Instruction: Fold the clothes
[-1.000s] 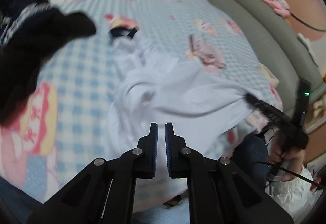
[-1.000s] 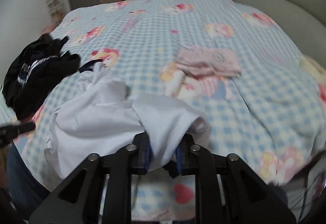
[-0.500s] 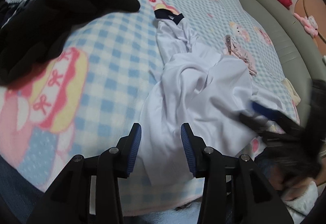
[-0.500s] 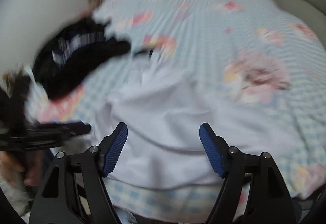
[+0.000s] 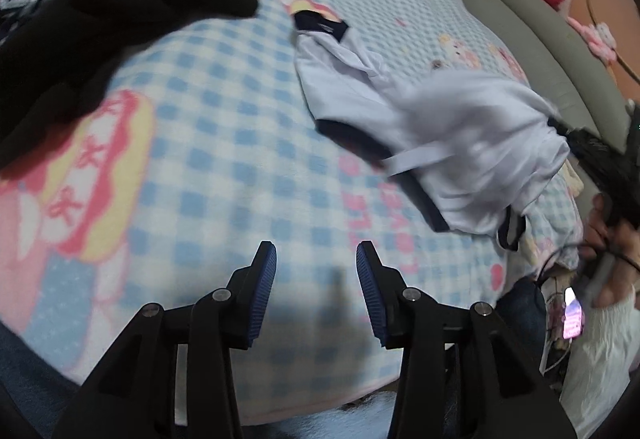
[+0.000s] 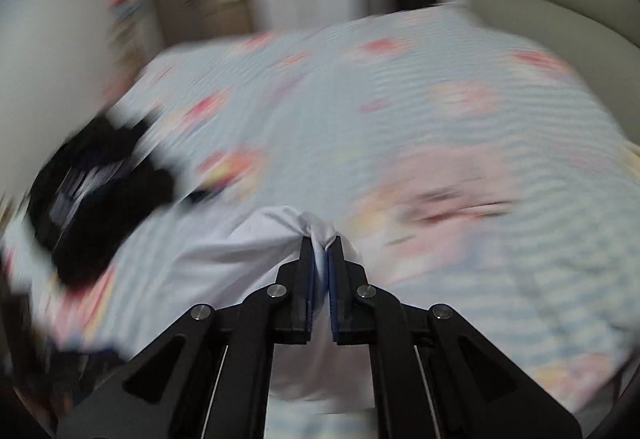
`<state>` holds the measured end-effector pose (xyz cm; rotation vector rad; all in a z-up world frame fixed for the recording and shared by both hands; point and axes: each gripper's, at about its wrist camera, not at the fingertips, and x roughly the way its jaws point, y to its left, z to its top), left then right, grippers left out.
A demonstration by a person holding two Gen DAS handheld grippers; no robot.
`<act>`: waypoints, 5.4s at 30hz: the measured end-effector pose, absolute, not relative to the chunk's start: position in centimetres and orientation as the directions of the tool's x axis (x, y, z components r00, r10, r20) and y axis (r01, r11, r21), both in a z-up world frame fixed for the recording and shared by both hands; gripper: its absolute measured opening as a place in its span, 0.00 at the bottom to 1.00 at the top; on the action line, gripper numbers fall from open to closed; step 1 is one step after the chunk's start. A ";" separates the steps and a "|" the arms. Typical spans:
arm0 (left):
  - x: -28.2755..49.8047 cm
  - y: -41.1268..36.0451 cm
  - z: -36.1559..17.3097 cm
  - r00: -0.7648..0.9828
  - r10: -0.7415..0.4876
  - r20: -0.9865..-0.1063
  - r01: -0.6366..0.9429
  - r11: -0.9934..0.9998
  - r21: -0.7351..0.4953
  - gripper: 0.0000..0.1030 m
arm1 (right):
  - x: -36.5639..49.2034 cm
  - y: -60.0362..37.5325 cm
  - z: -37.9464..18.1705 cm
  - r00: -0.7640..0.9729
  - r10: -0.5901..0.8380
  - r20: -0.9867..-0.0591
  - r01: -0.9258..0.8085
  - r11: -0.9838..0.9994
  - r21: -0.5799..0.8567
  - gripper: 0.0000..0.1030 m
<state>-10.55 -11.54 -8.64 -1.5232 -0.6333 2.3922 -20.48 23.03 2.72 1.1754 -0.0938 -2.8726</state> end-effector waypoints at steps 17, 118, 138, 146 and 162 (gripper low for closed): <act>-21.1 -5.0 -9.4 -0.435 0.296 -0.851 0.013 -0.942 -0.335 0.50 | -13.4 25.5 -4.7 -0.514 -0.244 -0.822 0.065 -0.967 0.247 0.54; -20.1 -15.5 8.3 -0.599 0.557 -0.575 -0.118 -0.772 -0.624 0.03 | -15.7 27.1 8.7 -0.688 -0.463 -0.559 0.124 -0.834 0.538 0.06; -14.5 -18.7 3.8 -0.628 0.508 -0.590 -0.037 -0.776 -0.629 0.04 | -10.6 26.7 8.1 -0.744 -0.561 -0.363 0.307 -0.770 0.560 0.07; -13.1 -17.6 -11.7 -0.369 0.444 -0.816 0.186 -0.826 -0.533 0.07 | -12.0 24.9 -12.0 -0.404 -0.454 -0.794 -0.003 -0.867 0.498 0.11; -14.6 -7.9 -10.3 -0.318 0.321 -0.892 -0.172 -0.945 -0.279 0.41 | -12.4 15.0 -9.3 -0.387 -0.330 -0.861 0.263 -0.934 0.240 0.51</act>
